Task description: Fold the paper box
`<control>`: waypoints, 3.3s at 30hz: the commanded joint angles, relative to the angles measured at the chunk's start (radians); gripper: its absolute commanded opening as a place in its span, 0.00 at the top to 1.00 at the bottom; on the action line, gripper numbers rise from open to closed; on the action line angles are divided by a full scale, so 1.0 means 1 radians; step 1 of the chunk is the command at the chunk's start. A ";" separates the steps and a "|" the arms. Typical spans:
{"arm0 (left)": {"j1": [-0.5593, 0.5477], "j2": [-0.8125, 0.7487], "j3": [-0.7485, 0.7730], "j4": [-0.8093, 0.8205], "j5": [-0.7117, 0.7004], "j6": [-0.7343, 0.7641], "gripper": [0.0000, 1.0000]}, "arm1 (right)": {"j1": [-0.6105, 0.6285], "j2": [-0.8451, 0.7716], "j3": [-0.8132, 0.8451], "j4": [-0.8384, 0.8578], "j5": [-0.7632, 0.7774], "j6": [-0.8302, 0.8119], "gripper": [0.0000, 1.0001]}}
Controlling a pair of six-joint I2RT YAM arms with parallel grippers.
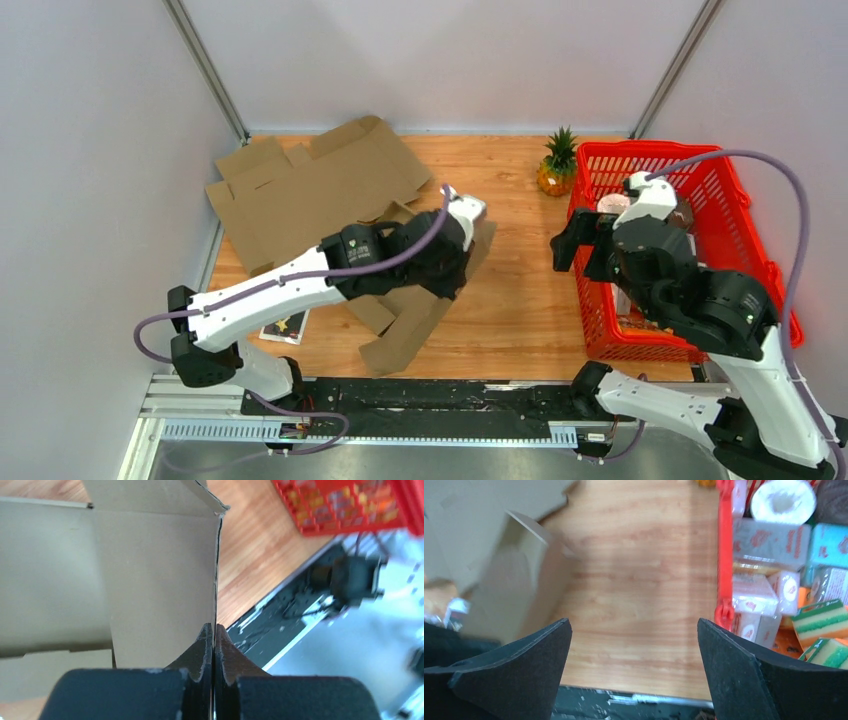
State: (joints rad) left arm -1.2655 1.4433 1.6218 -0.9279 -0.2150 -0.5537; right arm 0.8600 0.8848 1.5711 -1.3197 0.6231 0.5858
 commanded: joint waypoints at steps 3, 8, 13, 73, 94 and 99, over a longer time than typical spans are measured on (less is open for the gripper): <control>0.187 0.009 -0.020 0.211 0.169 -0.383 1.00 | -0.003 0.002 -0.210 0.117 -0.299 -0.111 0.00; 0.316 -0.047 -0.179 0.478 0.129 -0.578 1.00 | 0.000 -0.098 -0.420 0.362 -0.540 -0.191 0.00; 0.419 -0.127 -0.309 0.616 0.046 -0.779 1.00 | 0.016 -0.239 -0.644 0.620 -0.652 -0.199 0.00; 0.727 0.180 -0.482 0.446 -0.035 0.083 0.32 | -0.348 0.108 -0.859 1.390 -0.588 -0.495 0.88; 0.554 0.043 -0.760 0.589 -0.104 -0.077 0.89 | -0.221 0.056 -0.650 0.414 -0.166 0.075 0.12; 0.532 -0.006 -0.806 0.609 -0.158 -0.089 0.92 | -0.159 0.040 -0.887 0.776 -0.292 0.040 0.20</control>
State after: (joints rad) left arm -0.7265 1.4971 0.8436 -0.3775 -0.3080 -0.6025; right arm 0.6865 0.8928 0.7914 -0.7589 0.3641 0.5968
